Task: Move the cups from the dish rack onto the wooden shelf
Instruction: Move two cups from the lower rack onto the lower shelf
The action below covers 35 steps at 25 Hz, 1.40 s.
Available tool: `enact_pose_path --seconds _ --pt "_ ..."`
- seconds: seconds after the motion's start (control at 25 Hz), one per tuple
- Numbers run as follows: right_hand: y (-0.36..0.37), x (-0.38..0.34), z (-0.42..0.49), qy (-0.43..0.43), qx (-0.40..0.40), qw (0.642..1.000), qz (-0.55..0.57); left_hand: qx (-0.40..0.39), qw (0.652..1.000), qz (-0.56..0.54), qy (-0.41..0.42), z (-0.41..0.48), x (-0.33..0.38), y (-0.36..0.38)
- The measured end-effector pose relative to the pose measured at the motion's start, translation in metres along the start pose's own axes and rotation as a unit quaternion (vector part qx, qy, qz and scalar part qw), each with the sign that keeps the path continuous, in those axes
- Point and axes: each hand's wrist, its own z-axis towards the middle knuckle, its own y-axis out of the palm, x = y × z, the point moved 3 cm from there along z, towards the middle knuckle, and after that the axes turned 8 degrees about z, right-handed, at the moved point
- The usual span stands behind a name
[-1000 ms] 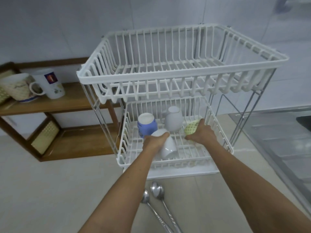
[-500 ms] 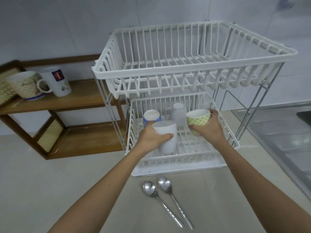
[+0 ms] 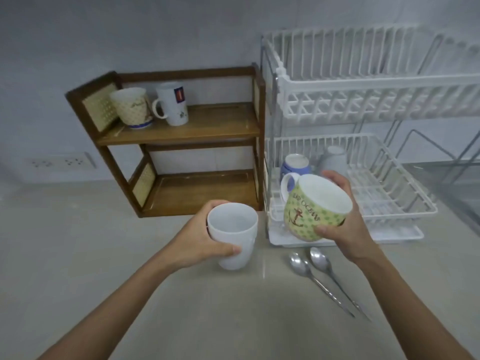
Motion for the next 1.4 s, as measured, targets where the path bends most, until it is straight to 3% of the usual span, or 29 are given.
enact_pose_path --seconds 0.24,0.44,0.64,0.8,1.12,1.4 --pt "0.111 0.048 0.027 0.037 -0.055 0.987 -0.146 0.2 0.974 0.041 -0.099 0.0 -0.082 -0.093" --pt "0.165 0.097 0.1 0.087 -0.021 0.971 -0.221 0.293 0.94 0.092 -0.149 0.034 -0.121 -0.134" --pt "0.189 0.151 0.17 0.152 0.039 0.941 -0.3 0.334 0.91 0.105 -0.221 0.076 -0.153 -0.151" --pt "0.198 0.194 0.203 0.186 0.087 0.935 -0.289 0.332 0.904 0.098 -0.252 0.103 -0.182 -0.154" --pt "0.218 0.24 0.231 0.204 0.077 0.914 -0.342 0.348 0.895 0.081 -0.268 0.134 -0.205 -0.151" --pt "0.215 0.247 0.229 0.19 0.062 0.926 -0.32 0.34 0.893 0.125 -0.266 0.147 -0.214 -0.148"
